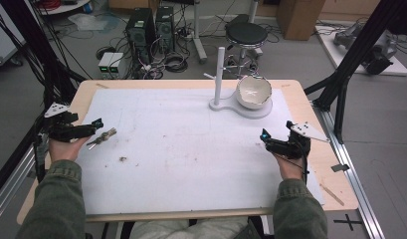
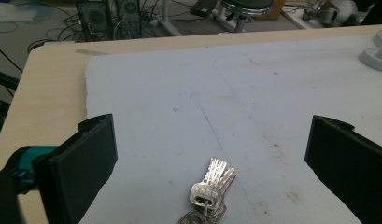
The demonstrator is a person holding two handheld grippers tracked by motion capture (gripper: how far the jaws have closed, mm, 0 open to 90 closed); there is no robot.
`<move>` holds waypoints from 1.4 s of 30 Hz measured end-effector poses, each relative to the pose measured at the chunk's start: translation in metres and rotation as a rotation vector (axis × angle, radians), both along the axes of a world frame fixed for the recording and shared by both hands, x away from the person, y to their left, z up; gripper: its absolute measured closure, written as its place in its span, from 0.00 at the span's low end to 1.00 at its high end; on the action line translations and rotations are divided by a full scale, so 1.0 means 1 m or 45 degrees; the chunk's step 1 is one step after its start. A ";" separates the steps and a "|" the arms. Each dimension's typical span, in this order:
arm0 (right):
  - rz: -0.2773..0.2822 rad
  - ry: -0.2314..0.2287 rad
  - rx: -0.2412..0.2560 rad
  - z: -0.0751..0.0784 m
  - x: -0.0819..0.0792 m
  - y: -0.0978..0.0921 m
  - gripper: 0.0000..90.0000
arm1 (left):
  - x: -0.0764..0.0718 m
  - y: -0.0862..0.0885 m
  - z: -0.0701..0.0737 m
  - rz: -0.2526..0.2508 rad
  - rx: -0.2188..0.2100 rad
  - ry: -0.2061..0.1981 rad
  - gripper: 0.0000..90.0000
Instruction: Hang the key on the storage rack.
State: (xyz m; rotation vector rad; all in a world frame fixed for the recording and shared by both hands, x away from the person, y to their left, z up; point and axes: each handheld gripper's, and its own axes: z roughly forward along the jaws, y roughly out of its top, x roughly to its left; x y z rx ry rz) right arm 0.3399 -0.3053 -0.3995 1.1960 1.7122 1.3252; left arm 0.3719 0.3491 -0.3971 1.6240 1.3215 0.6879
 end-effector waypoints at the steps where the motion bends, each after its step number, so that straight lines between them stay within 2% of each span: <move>1: 0.002 0.003 -0.001 0.000 0.000 0.001 0.01 | 0.001 0.000 -0.001 -0.004 0.002 0.010 0.03; 4: 0.005 -0.002 -0.008 0.000 0.000 0.000 0.01 | 0.004 0.001 -0.005 -0.004 0.004 0.047 0.03; 6: 0.006 -0.006 -0.009 0.000 0.000 0.000 0.01 | 0.007 0.003 -0.007 -0.007 -0.017 0.079 0.03; 10: 0.007 -0.009 -0.012 0.000 0.000 0.001 0.01 | 0.010 0.004 -0.009 -0.002 -0.022 0.097 0.03; 13: 0.006 -0.001 -0.007 0.000 0.000 0.001 0.01 | 0.014 0.002 -0.009 -0.018 0.007 0.127 0.03; 14: 0.006 0.000 -0.007 0.000 0.000 0.001 0.01 | 0.017 -0.002 -0.007 -0.036 0.034 0.144 0.03; 20: 0.015 -0.013 -0.010 0.001 -0.001 0.000 0.01 | 0.027 -0.009 -0.004 -0.057 0.053 0.158 0.03; 22: 0.018 -0.012 -0.012 0.001 -0.001 0.000 0.01 | 0.031 -0.011 -0.004 -0.066 0.073 0.182 0.03; 23: 0.019 -0.012 -0.011 0.001 -0.001 0.000 0.01 | 0.034 -0.014 -0.004 -0.083 0.107 0.194 0.03; 28: 0.030 -0.007 -0.015 0.000 0.000 0.001 0.01 | 0.044 -0.020 -0.003 -0.122 0.138 0.229 0.03; 30: 0.034 -0.005 -0.016 0.000 -0.001 0.002 0.01 | 0.052 -0.022 -0.006 -0.137 0.159 0.277 0.03; 31: 0.034 -0.005 -0.016 0.000 -0.001 0.002 0.01 | 0.052 -0.022 -0.006 -0.137 0.159 0.277 0.03; 34: 0.040 -0.006 -0.028 0.000 0.000 0.002 0.01 | 0.060 -0.025 -0.008 -0.171 0.172 0.330 0.03; 35: 0.042 -0.004 -0.029 0.000 0.000 0.002 0.01 | 0.060 -0.025 -0.008 -0.171 0.172 0.330 0.03; 36: 0.042 -0.003 -0.031 0.000 0.000 0.002 0.01 | 0.064 -0.025 -0.010 -0.185 0.192 0.370 0.03; 42: 0.044 -0.003 -0.026 0.000 -0.001 0.002 0.01 | 0.069 -0.023 -0.015 -0.199 0.201 0.418 0.05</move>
